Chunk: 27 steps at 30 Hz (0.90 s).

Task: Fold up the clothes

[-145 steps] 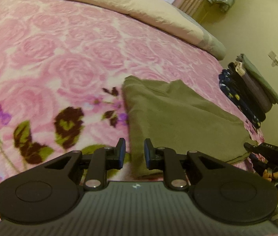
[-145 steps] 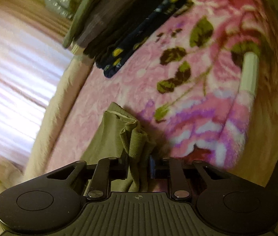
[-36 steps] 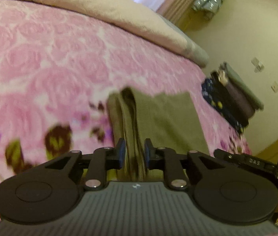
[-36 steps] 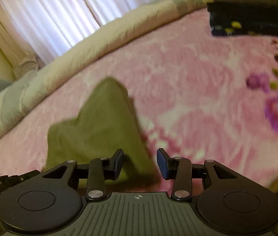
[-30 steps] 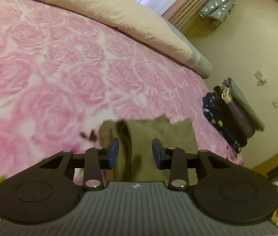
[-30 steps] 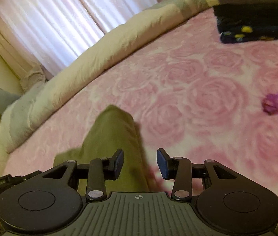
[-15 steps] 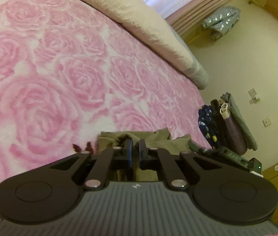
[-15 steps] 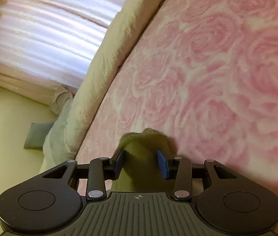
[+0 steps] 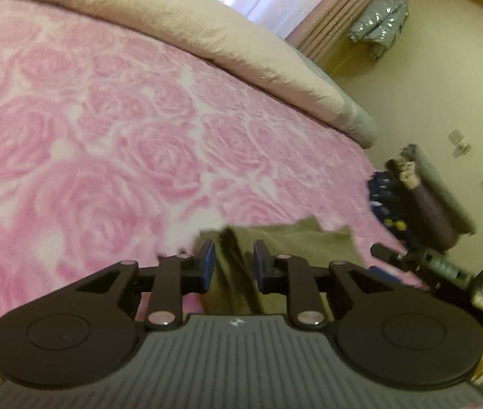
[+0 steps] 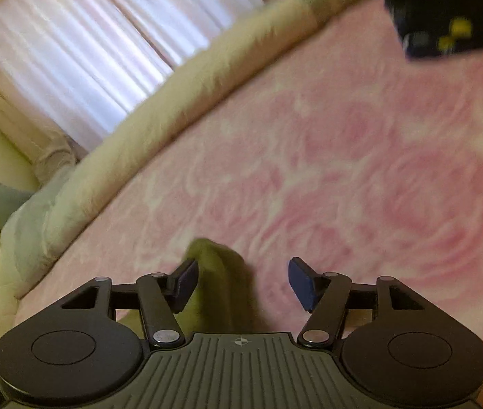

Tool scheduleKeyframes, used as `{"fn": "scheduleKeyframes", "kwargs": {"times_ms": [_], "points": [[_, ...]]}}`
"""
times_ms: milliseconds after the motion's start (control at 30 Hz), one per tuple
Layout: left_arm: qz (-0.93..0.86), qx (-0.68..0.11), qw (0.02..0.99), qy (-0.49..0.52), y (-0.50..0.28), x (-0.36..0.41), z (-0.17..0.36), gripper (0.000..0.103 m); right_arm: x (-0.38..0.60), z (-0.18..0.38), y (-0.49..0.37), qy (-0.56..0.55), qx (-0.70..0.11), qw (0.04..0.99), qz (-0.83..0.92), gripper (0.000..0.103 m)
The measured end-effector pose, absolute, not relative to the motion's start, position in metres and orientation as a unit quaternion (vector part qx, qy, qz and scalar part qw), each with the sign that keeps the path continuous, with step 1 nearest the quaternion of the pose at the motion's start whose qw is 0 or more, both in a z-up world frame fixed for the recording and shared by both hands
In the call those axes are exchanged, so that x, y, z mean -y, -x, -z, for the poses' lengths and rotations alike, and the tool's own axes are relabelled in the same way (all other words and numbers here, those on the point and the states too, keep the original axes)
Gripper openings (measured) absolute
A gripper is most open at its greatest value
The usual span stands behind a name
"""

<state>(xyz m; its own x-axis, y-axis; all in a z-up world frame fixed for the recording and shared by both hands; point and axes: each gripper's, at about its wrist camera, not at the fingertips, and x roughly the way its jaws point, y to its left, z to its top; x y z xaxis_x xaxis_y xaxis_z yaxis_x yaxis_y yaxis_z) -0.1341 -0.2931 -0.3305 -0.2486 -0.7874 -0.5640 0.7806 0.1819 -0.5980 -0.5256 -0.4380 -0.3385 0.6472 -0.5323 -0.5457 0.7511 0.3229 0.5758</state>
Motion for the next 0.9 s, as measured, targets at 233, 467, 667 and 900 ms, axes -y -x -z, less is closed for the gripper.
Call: {"fn": "scheduleKeyframes", "kwargs": {"times_ms": [233, 467, 667, 900], "points": [[0.648, -0.51, 0.566, 0.003, 0.156, 0.253, 0.33, 0.018, 0.373, 0.332, 0.559, -0.451, -0.13, 0.808, 0.358, 0.062], [0.656, -0.482, 0.579, -0.039, 0.174, 0.244, 0.322, 0.008, 0.358, 0.348, 0.563, -0.492, -0.129, 0.786, 0.352, 0.047], [0.656, -0.487, 0.574, -0.05, 0.176, 0.246, 0.323, 0.009, 0.361, 0.351, 0.562, -0.495, -0.129, 0.784, 0.351, 0.047], [0.646, -0.541, 0.537, 0.031, 0.165, 0.248, 0.334, 0.009, 0.36, 0.356, 0.561, -0.499, -0.132, 0.782, 0.35, 0.047]]}}
